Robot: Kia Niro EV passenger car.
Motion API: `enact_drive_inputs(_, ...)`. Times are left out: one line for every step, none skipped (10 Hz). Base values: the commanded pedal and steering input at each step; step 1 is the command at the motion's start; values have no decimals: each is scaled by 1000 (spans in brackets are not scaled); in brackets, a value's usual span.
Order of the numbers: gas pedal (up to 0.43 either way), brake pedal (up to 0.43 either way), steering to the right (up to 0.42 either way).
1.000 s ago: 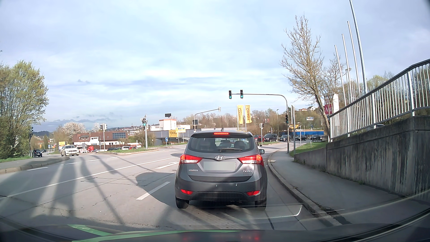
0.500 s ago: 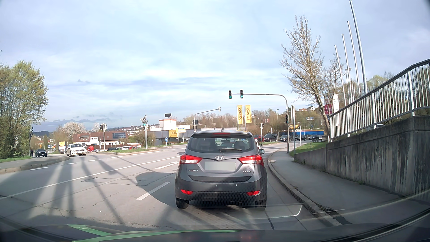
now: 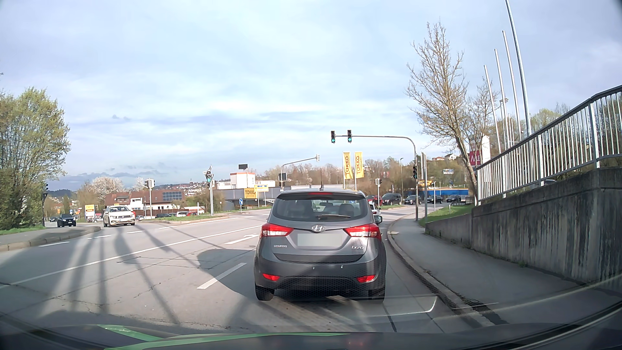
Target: Follow the waypoints while adhering to traffic rules and regulations
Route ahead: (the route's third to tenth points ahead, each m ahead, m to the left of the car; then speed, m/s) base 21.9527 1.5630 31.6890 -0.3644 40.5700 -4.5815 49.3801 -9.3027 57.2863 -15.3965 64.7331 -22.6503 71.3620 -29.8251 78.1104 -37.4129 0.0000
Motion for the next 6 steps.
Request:
enact_drive_inputs(0, 494, 33)
enact_drive_inputs(0, 494, 33)
enact_drive_inputs(0, 494, 34)
enact_drive_inputs(0, 494, 33)
enact_drive_inputs(0, 494, 33)
enact_drive_inputs(0, 494, 34)
